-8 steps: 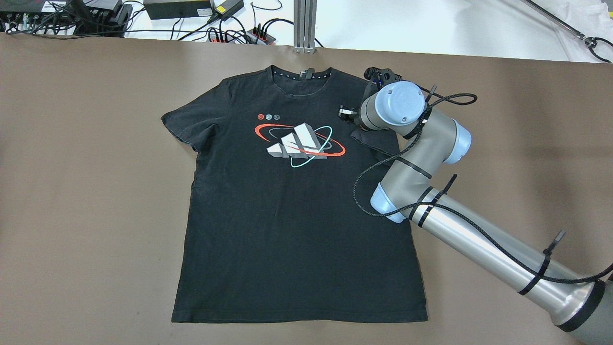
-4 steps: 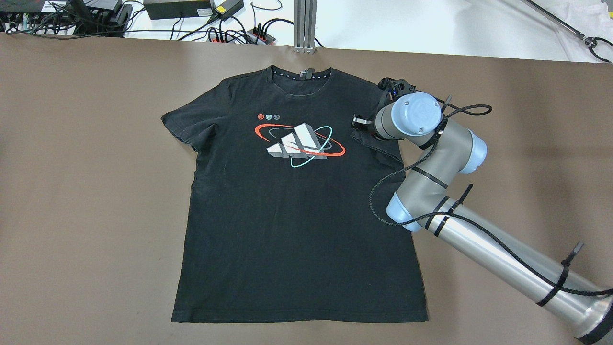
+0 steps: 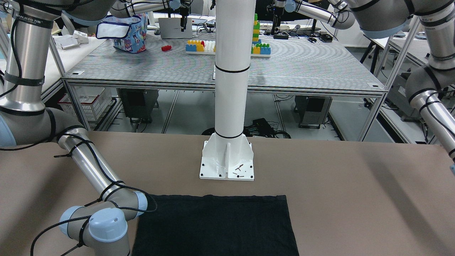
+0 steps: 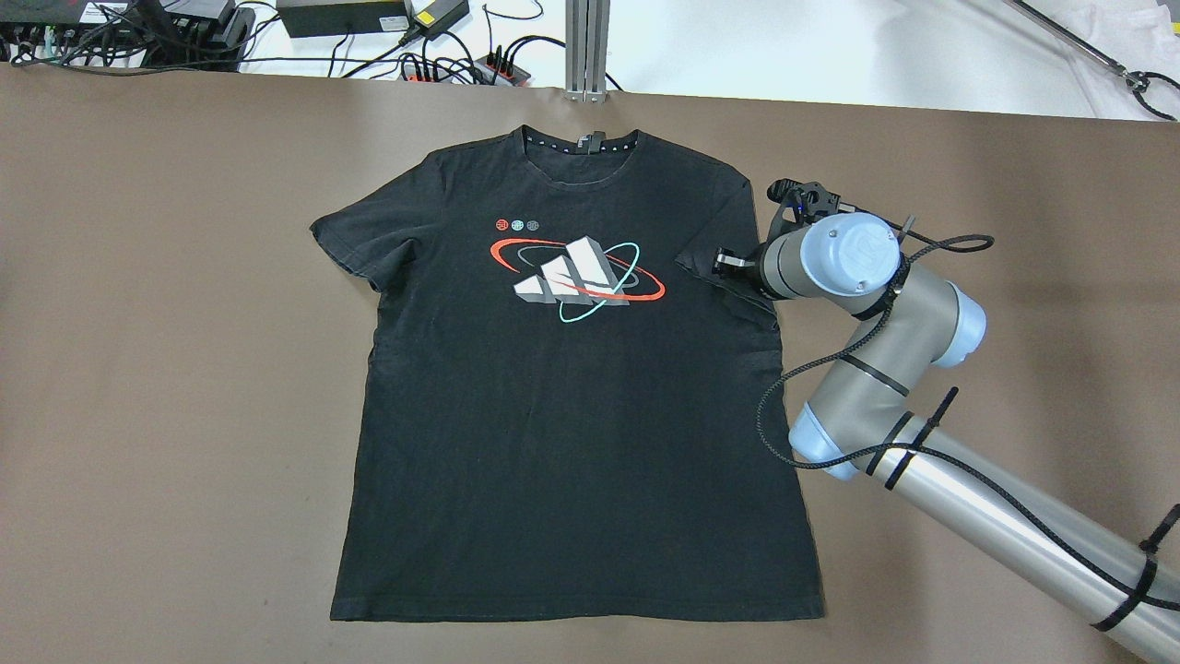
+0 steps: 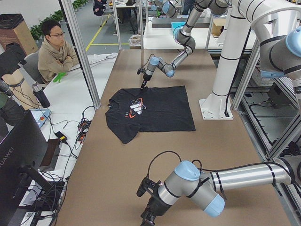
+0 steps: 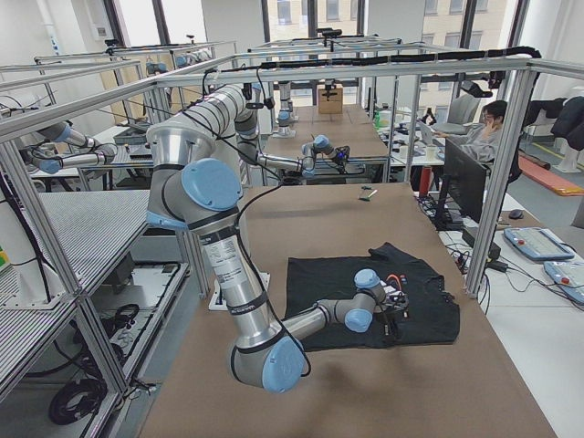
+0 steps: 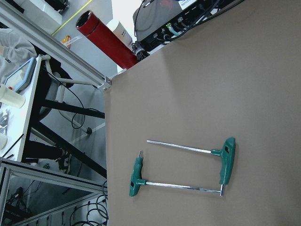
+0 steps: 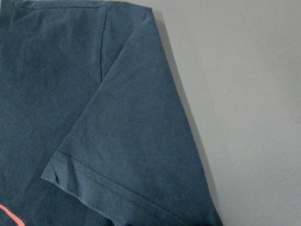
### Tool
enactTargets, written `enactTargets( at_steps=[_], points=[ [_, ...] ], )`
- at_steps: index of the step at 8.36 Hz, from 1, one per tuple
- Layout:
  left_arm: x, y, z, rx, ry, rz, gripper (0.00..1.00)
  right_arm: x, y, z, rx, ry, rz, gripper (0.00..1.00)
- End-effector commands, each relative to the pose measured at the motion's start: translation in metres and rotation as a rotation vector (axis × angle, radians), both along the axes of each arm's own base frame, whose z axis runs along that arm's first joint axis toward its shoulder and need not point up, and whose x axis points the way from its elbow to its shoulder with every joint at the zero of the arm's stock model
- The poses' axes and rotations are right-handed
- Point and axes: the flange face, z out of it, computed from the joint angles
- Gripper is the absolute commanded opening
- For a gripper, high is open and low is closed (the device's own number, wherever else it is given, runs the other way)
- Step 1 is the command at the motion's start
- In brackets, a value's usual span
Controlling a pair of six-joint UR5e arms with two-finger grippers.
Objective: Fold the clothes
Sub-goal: 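Lower the right gripper and pinch the shoulder seam near the collar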
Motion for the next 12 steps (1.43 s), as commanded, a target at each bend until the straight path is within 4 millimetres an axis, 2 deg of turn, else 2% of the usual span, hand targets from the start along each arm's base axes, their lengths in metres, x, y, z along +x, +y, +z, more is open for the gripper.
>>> enactTargets(
  at_steps=[1,2,4,5,6,7,8,9,10,12],
  points=[
    [0.001,-0.006,-0.006,0.012,0.0,0.001,1.0,-0.014,0.027,0.004,0.023,-0.053,-0.032,0.6],
    [0.0,-0.008,-0.008,0.016,0.0,-0.001,1.0,-0.01,0.03,-0.006,0.031,-0.062,-0.032,0.6],
    [0.001,-0.013,-0.012,0.024,0.0,-0.002,1.0,-0.004,0.032,-0.002,0.029,-0.06,-0.029,0.6],
    [0.002,-0.017,-0.015,0.028,0.001,-0.002,1.0,0.0,0.026,-0.003,0.041,-0.05,-0.026,0.6],
    [0.006,-0.026,-0.021,0.036,0.021,0.006,1.0,0.012,0.012,-0.001,0.047,-0.031,-0.013,0.6],
    [0.029,-0.044,-0.032,0.035,0.122,0.05,1.0,0.017,-0.007,-0.01,0.055,0.017,-0.015,0.6],
    [0.061,-0.065,-0.048,0.007,0.261,0.035,1.0,0.01,-0.027,-0.024,0.052,0.041,-0.013,0.6],
    [0.093,-0.077,-0.063,-0.02,0.357,0.009,1.0,-0.001,-0.038,-0.031,0.048,0.046,-0.012,0.6],
    [0.134,-0.096,-0.091,-0.046,0.466,0.007,1.0,0.005,-0.044,-0.034,0.05,0.046,-0.004,0.6],
    [0.241,-0.13,-0.15,-0.143,0.689,-0.041,1.0,0.012,-0.05,-0.041,0.055,0.038,0.006,0.59]
  ],
)
